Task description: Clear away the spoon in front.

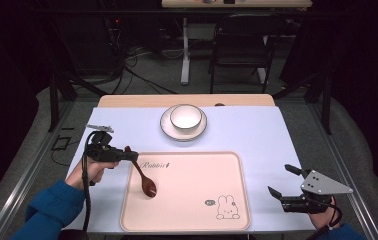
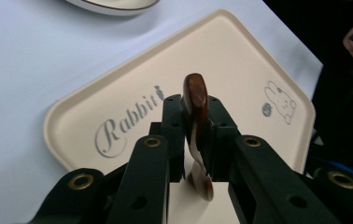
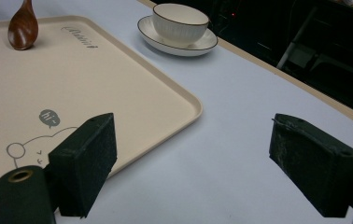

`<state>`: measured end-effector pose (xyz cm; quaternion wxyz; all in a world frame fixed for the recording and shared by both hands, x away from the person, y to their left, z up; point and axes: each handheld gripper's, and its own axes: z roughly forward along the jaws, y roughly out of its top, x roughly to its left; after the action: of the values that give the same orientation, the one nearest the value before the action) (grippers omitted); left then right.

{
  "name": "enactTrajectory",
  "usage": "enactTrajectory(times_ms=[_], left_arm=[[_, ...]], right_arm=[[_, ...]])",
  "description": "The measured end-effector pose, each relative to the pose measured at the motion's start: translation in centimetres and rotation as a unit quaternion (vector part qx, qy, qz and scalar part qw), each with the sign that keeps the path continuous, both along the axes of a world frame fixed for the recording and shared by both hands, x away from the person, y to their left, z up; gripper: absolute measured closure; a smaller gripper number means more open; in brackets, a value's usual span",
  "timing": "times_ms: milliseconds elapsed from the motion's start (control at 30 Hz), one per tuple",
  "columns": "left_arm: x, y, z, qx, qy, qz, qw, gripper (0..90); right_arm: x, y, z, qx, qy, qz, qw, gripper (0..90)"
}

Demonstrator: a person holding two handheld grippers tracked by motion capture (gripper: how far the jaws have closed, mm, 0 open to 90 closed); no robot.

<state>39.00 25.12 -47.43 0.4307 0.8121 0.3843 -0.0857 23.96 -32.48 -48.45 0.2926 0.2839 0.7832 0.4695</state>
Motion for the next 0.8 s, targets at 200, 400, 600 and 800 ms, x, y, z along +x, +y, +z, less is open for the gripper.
enactTrajectory(times_ms=[200,400,600,800], left_arm=[[0.1,-0.1,-0.8,-0.002,-0.019,0.03,0.9994,78.2],[0.5,-0.2,-1.6,0.001,-0.033,0.051,0.9982,75.4],[0.8,-0.5,-2.8,-0.002,-0.043,0.066,0.9969,73.6],[1.4,-1.0,-3.8,-0.001,-0.041,0.072,0.9966,72.0]], right_arm=[[0.0,0.0,0.0,0.0,0.001,0.0,1.0,14.1],[0.0,0.0,0.0,0.001,0.003,0.0,1.0,14.1],[0.0,0.0,0.0,0.0,0.001,-0.001,1.0,14.1],[0.0,0.0,0.0,0.001,0.002,-0.001,1.0,14.1]])
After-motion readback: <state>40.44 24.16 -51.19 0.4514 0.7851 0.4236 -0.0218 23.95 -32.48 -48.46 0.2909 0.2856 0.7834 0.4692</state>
